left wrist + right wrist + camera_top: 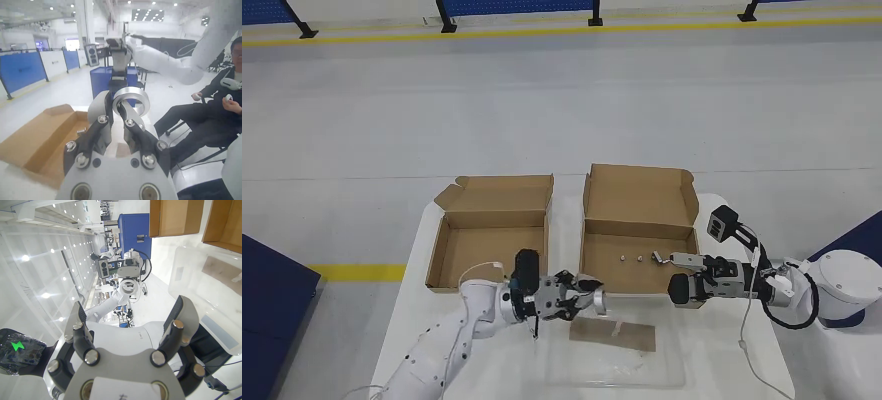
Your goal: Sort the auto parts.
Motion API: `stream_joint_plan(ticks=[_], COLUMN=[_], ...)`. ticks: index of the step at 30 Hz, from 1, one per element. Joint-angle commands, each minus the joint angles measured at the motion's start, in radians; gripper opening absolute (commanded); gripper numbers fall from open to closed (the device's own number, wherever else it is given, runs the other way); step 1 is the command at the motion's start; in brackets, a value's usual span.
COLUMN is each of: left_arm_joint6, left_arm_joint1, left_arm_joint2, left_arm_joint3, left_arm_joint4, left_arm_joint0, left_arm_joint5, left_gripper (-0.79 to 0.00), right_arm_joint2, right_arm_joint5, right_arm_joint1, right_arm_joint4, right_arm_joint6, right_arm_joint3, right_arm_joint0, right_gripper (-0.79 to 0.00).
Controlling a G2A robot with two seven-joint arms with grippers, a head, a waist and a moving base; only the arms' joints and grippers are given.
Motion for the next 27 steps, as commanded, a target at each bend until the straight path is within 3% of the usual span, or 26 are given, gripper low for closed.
stream_joint_plan(ticks=[1,10,14,19,27], left_arm_joint6=[0.082,0.082,0.175,0.345,0.418], left_arm_joint1=[-0.005,-0.005,-0.004,-0.004,-0.002], left_arm_joint2=[0.006,0.006,-0.025,-0.022,0.009], left_arm_joint3=[0.012,0.012,-0.04,-0.073,-0.146], left_arm_joint4=[0.02,0.02,0.018,0.093,0.149], left_arm_joint0=[-0.008,-0.008,0.027,0.034,0.024], left_arm_joint5=[0.029,0.029,0.13,0.175,0.248], left_gripper=[-0.785,-0.785,-0.785,-0.785,-0.785], right_arm_joint2=[0.0,0.0,0.0,0.0,0.0], right_arm_joint5=[0.0,0.0,0.0,0.0,0.0], right_arm_joint1=[0.0,0.0,0.0,0.0,0.0], right_arm_joint4=[0.0,0.0,0.0,0.0,0.0], right_arm_joint6=[0.0,0.0,0.0,0.0,0.0], right_arm_joint3=[0.0,0.0,0.0,0.0,0.0], right_arm_joint0=[0.0,0.0,0.0,0.0,0.0], right_gripper=[0.0,0.0,0.0,0.0,0.0])
